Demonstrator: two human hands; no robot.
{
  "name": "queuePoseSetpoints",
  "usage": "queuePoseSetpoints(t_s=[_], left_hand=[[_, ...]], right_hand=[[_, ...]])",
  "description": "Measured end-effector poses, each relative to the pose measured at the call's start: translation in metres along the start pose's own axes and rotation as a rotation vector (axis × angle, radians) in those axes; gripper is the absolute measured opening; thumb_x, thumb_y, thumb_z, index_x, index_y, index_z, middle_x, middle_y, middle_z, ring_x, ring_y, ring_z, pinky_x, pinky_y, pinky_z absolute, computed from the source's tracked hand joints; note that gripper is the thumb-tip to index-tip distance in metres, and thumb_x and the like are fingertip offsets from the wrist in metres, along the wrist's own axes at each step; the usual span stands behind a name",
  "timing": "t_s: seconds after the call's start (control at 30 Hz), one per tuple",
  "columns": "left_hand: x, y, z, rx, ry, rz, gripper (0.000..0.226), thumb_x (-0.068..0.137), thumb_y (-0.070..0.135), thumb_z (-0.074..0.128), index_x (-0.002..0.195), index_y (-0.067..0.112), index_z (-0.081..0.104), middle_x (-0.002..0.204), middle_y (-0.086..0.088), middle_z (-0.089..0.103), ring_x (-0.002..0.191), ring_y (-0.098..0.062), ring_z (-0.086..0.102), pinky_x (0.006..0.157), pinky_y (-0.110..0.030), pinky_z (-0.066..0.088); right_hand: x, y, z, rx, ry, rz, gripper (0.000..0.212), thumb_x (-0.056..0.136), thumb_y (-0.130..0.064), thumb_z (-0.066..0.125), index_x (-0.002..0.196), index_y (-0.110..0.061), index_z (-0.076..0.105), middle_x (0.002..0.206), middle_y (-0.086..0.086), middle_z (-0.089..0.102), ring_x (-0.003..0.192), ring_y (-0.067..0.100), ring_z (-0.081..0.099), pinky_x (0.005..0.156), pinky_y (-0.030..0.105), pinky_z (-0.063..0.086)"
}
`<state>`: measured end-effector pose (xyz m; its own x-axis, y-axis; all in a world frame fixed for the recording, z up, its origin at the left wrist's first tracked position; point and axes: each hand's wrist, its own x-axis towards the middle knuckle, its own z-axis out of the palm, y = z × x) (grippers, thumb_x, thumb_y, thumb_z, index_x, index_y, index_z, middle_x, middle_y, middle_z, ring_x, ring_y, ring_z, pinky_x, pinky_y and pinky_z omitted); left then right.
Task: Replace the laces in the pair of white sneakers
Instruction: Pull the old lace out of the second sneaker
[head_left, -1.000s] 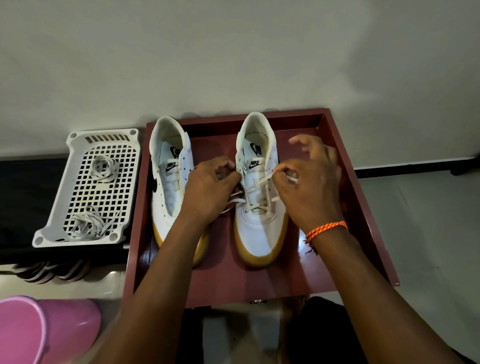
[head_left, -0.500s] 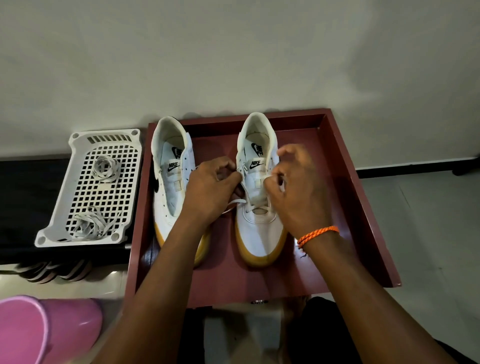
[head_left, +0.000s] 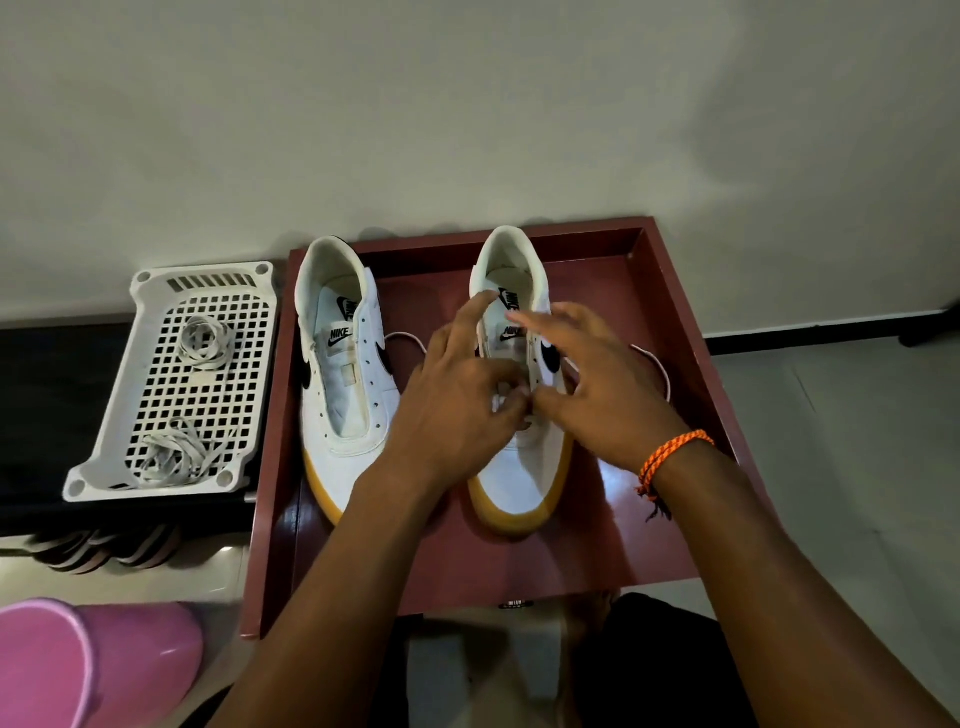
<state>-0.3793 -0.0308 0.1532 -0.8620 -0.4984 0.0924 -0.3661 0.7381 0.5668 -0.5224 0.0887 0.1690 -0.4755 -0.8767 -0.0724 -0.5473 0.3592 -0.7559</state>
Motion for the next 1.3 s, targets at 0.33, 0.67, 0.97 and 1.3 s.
queuePoseSetpoints(t_s=[0.33,0.67,0.97,1.3], left_hand=[[0.004,0.006,0.000,-0.199,-0.029,-0.096,0.024,0.089,0.020,0.077,0.075,0.039,0.073,0.177,0.012,0.003,0.155,-0.026,0.027,0.118,-0.037,0.035],[0.012,0.017,-0.018,-1.051,0.280,-0.712,0.026,0.097,0.002,0.052,0.106,0.015,0.074,0.080,-0.004,0.071,0.056,-0.006,0.063,0.065,-0.026,0.059],[0.001,0.004,-0.001,-0.127,0.183,-0.040,0.021,0.100,0.034,0.060,0.108,0.029,0.078,0.159,0.004,0.037,0.128,-0.020,0.053,0.091,-0.037,0.051],[0.010,0.004,0.012,-0.275,0.195,-0.109,0.031,0.098,0.007,0.068,0.082,0.034,0.071,0.166,-0.002,0.028,0.131,-0.024,0.056,0.096,-0.047,0.058]], right_hand=[[-0.001,0.009,-0.002,0.002,-0.122,-0.006,0.083,0.070,-0.022,0.095,0.137,-0.046,0.052,0.157,-0.013,0.033,0.120,0.013,0.057,0.093,0.028,0.055],[-0.003,0.010,-0.003,-0.021,-0.010,-0.025,0.067,0.073,-0.027,0.094,0.123,-0.042,0.054,0.140,-0.014,0.046,0.111,0.011,0.054,0.075,-0.003,0.039],[-0.001,0.010,0.004,-0.001,0.036,-0.085,0.052,0.083,-0.034,0.085,0.123,-0.039,0.052,0.135,-0.016,0.051,0.107,0.011,0.059,0.080,0.032,0.056],[-0.001,0.010,0.004,0.003,0.018,-0.050,0.055,0.081,-0.022,0.085,0.123,-0.036,0.052,0.135,-0.013,0.054,0.103,0.009,0.059,0.073,0.013,0.045]])
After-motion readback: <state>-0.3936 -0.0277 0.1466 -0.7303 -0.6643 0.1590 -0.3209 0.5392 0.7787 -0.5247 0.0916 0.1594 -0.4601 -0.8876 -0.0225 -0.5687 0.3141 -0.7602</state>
